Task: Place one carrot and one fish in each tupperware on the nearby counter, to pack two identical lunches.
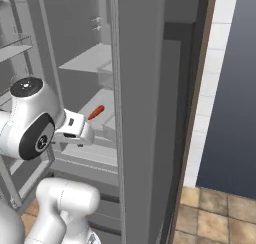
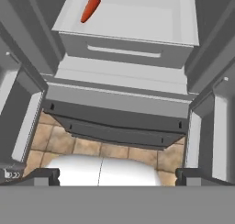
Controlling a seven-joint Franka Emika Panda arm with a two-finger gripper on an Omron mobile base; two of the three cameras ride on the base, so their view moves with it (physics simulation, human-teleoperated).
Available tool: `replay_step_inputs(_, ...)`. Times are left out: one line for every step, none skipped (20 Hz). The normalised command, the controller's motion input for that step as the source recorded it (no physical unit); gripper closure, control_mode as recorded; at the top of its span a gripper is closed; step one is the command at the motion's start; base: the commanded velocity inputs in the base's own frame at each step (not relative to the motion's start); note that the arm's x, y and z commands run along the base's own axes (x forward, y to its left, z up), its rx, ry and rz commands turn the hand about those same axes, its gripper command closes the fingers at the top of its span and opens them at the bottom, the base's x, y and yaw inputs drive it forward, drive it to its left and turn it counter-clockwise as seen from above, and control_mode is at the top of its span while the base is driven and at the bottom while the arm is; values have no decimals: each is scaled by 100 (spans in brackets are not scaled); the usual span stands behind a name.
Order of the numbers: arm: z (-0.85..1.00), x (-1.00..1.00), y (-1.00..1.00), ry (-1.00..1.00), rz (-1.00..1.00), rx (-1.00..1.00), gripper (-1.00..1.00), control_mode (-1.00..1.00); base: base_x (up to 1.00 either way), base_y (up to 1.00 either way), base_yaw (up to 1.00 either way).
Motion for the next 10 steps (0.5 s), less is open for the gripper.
replay_step_inputs(0,0,0,0,0,0,-100,100,45,23,-9)
replay_step_inputs(0,0,0,0,0,0,-100,100,39,25,-9)
replay_step_inputs(0,0,0,0,0,0,-100,100,34,31,-11)
replay_step_inputs(0,0,0,0,0,0,-100,100,32,33,-11)
replay_step_inputs(0,0,0,0,0,0,-100,100,34,34,-11)
replay_step_inputs(0,0,0,0,0,0,-100,100,36,34,-11)
replay_step_inputs(-48,39,33,-6,-11,-1,-100,-100,0,0,0)
replay_step_inputs(-46,48,34,-5,-9,0,-100,-100,0,0,0)
replay_step_inputs(-45,53,34,-4,-7,0,-100,-100,0,0,0)
replay_step_inputs(-46,50,33,-3,-6,0,-100,-100,0,0,0)
